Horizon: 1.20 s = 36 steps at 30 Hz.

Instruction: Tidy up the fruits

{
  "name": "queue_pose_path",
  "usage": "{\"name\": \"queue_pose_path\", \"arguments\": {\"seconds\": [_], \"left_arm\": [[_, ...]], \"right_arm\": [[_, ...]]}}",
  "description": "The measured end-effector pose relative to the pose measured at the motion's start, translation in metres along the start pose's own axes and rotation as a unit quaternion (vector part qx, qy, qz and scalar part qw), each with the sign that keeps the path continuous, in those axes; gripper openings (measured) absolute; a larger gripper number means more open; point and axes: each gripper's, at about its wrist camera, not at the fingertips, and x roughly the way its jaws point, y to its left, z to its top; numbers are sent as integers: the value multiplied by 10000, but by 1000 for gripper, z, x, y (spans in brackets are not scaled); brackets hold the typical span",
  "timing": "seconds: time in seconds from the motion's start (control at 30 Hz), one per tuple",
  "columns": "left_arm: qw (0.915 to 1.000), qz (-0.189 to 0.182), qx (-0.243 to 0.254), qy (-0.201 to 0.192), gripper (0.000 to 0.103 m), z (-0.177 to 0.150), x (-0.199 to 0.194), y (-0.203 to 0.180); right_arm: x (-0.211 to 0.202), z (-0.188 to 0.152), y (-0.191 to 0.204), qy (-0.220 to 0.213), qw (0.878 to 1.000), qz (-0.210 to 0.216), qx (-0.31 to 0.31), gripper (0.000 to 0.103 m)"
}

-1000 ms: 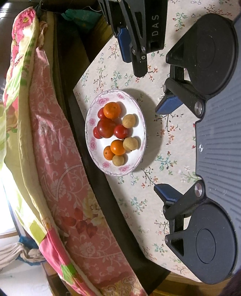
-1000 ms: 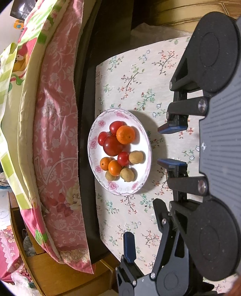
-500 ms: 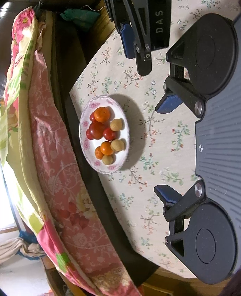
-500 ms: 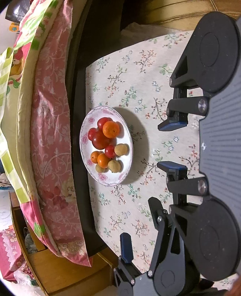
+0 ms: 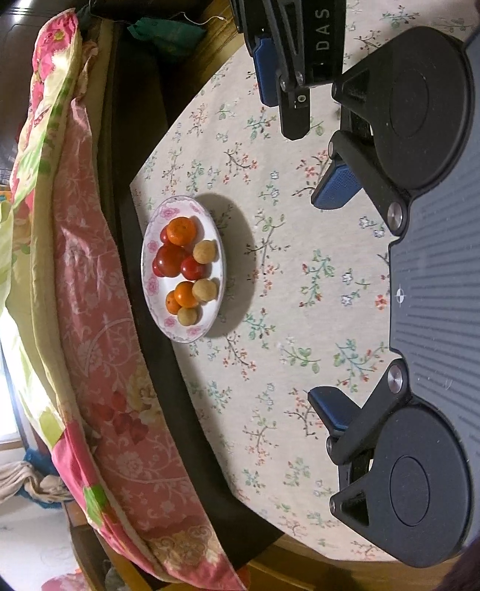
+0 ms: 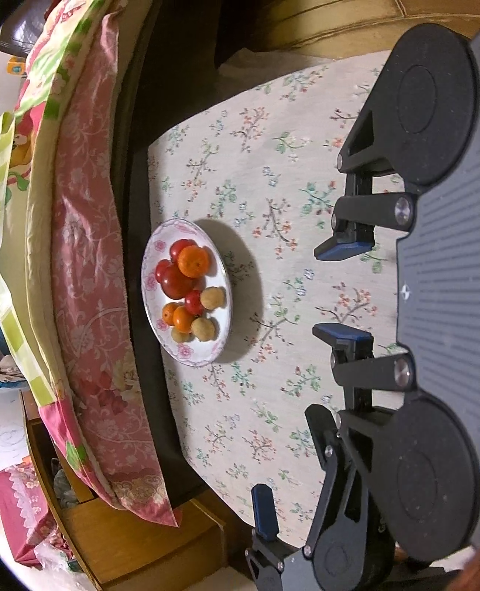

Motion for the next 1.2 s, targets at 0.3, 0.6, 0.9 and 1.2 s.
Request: {"name": "queue_pose_path", "arguments": {"seconds": [0.3, 0.6, 0.9, 1.2], "left_arm": [[9998, 97, -112, 91, 103, -15, -8, -1], [9993, 348, -55, 154, 103, -28, -21, -4], [9987, 345, -222, 287, 103, -43, -31, -5], [9985, 389, -161, 358, 103, -58, -43, -14]], "right_arm": [[-9, -19, 6, 4, 9999, 27, 99, 37], [-16, -42, 8, 87, 9995, 74, 279, 38], [-23, -62, 10, 198, 9987, 72, 456, 38], [-31, -83, 26, 316, 9984, 161, 444, 38]]}}
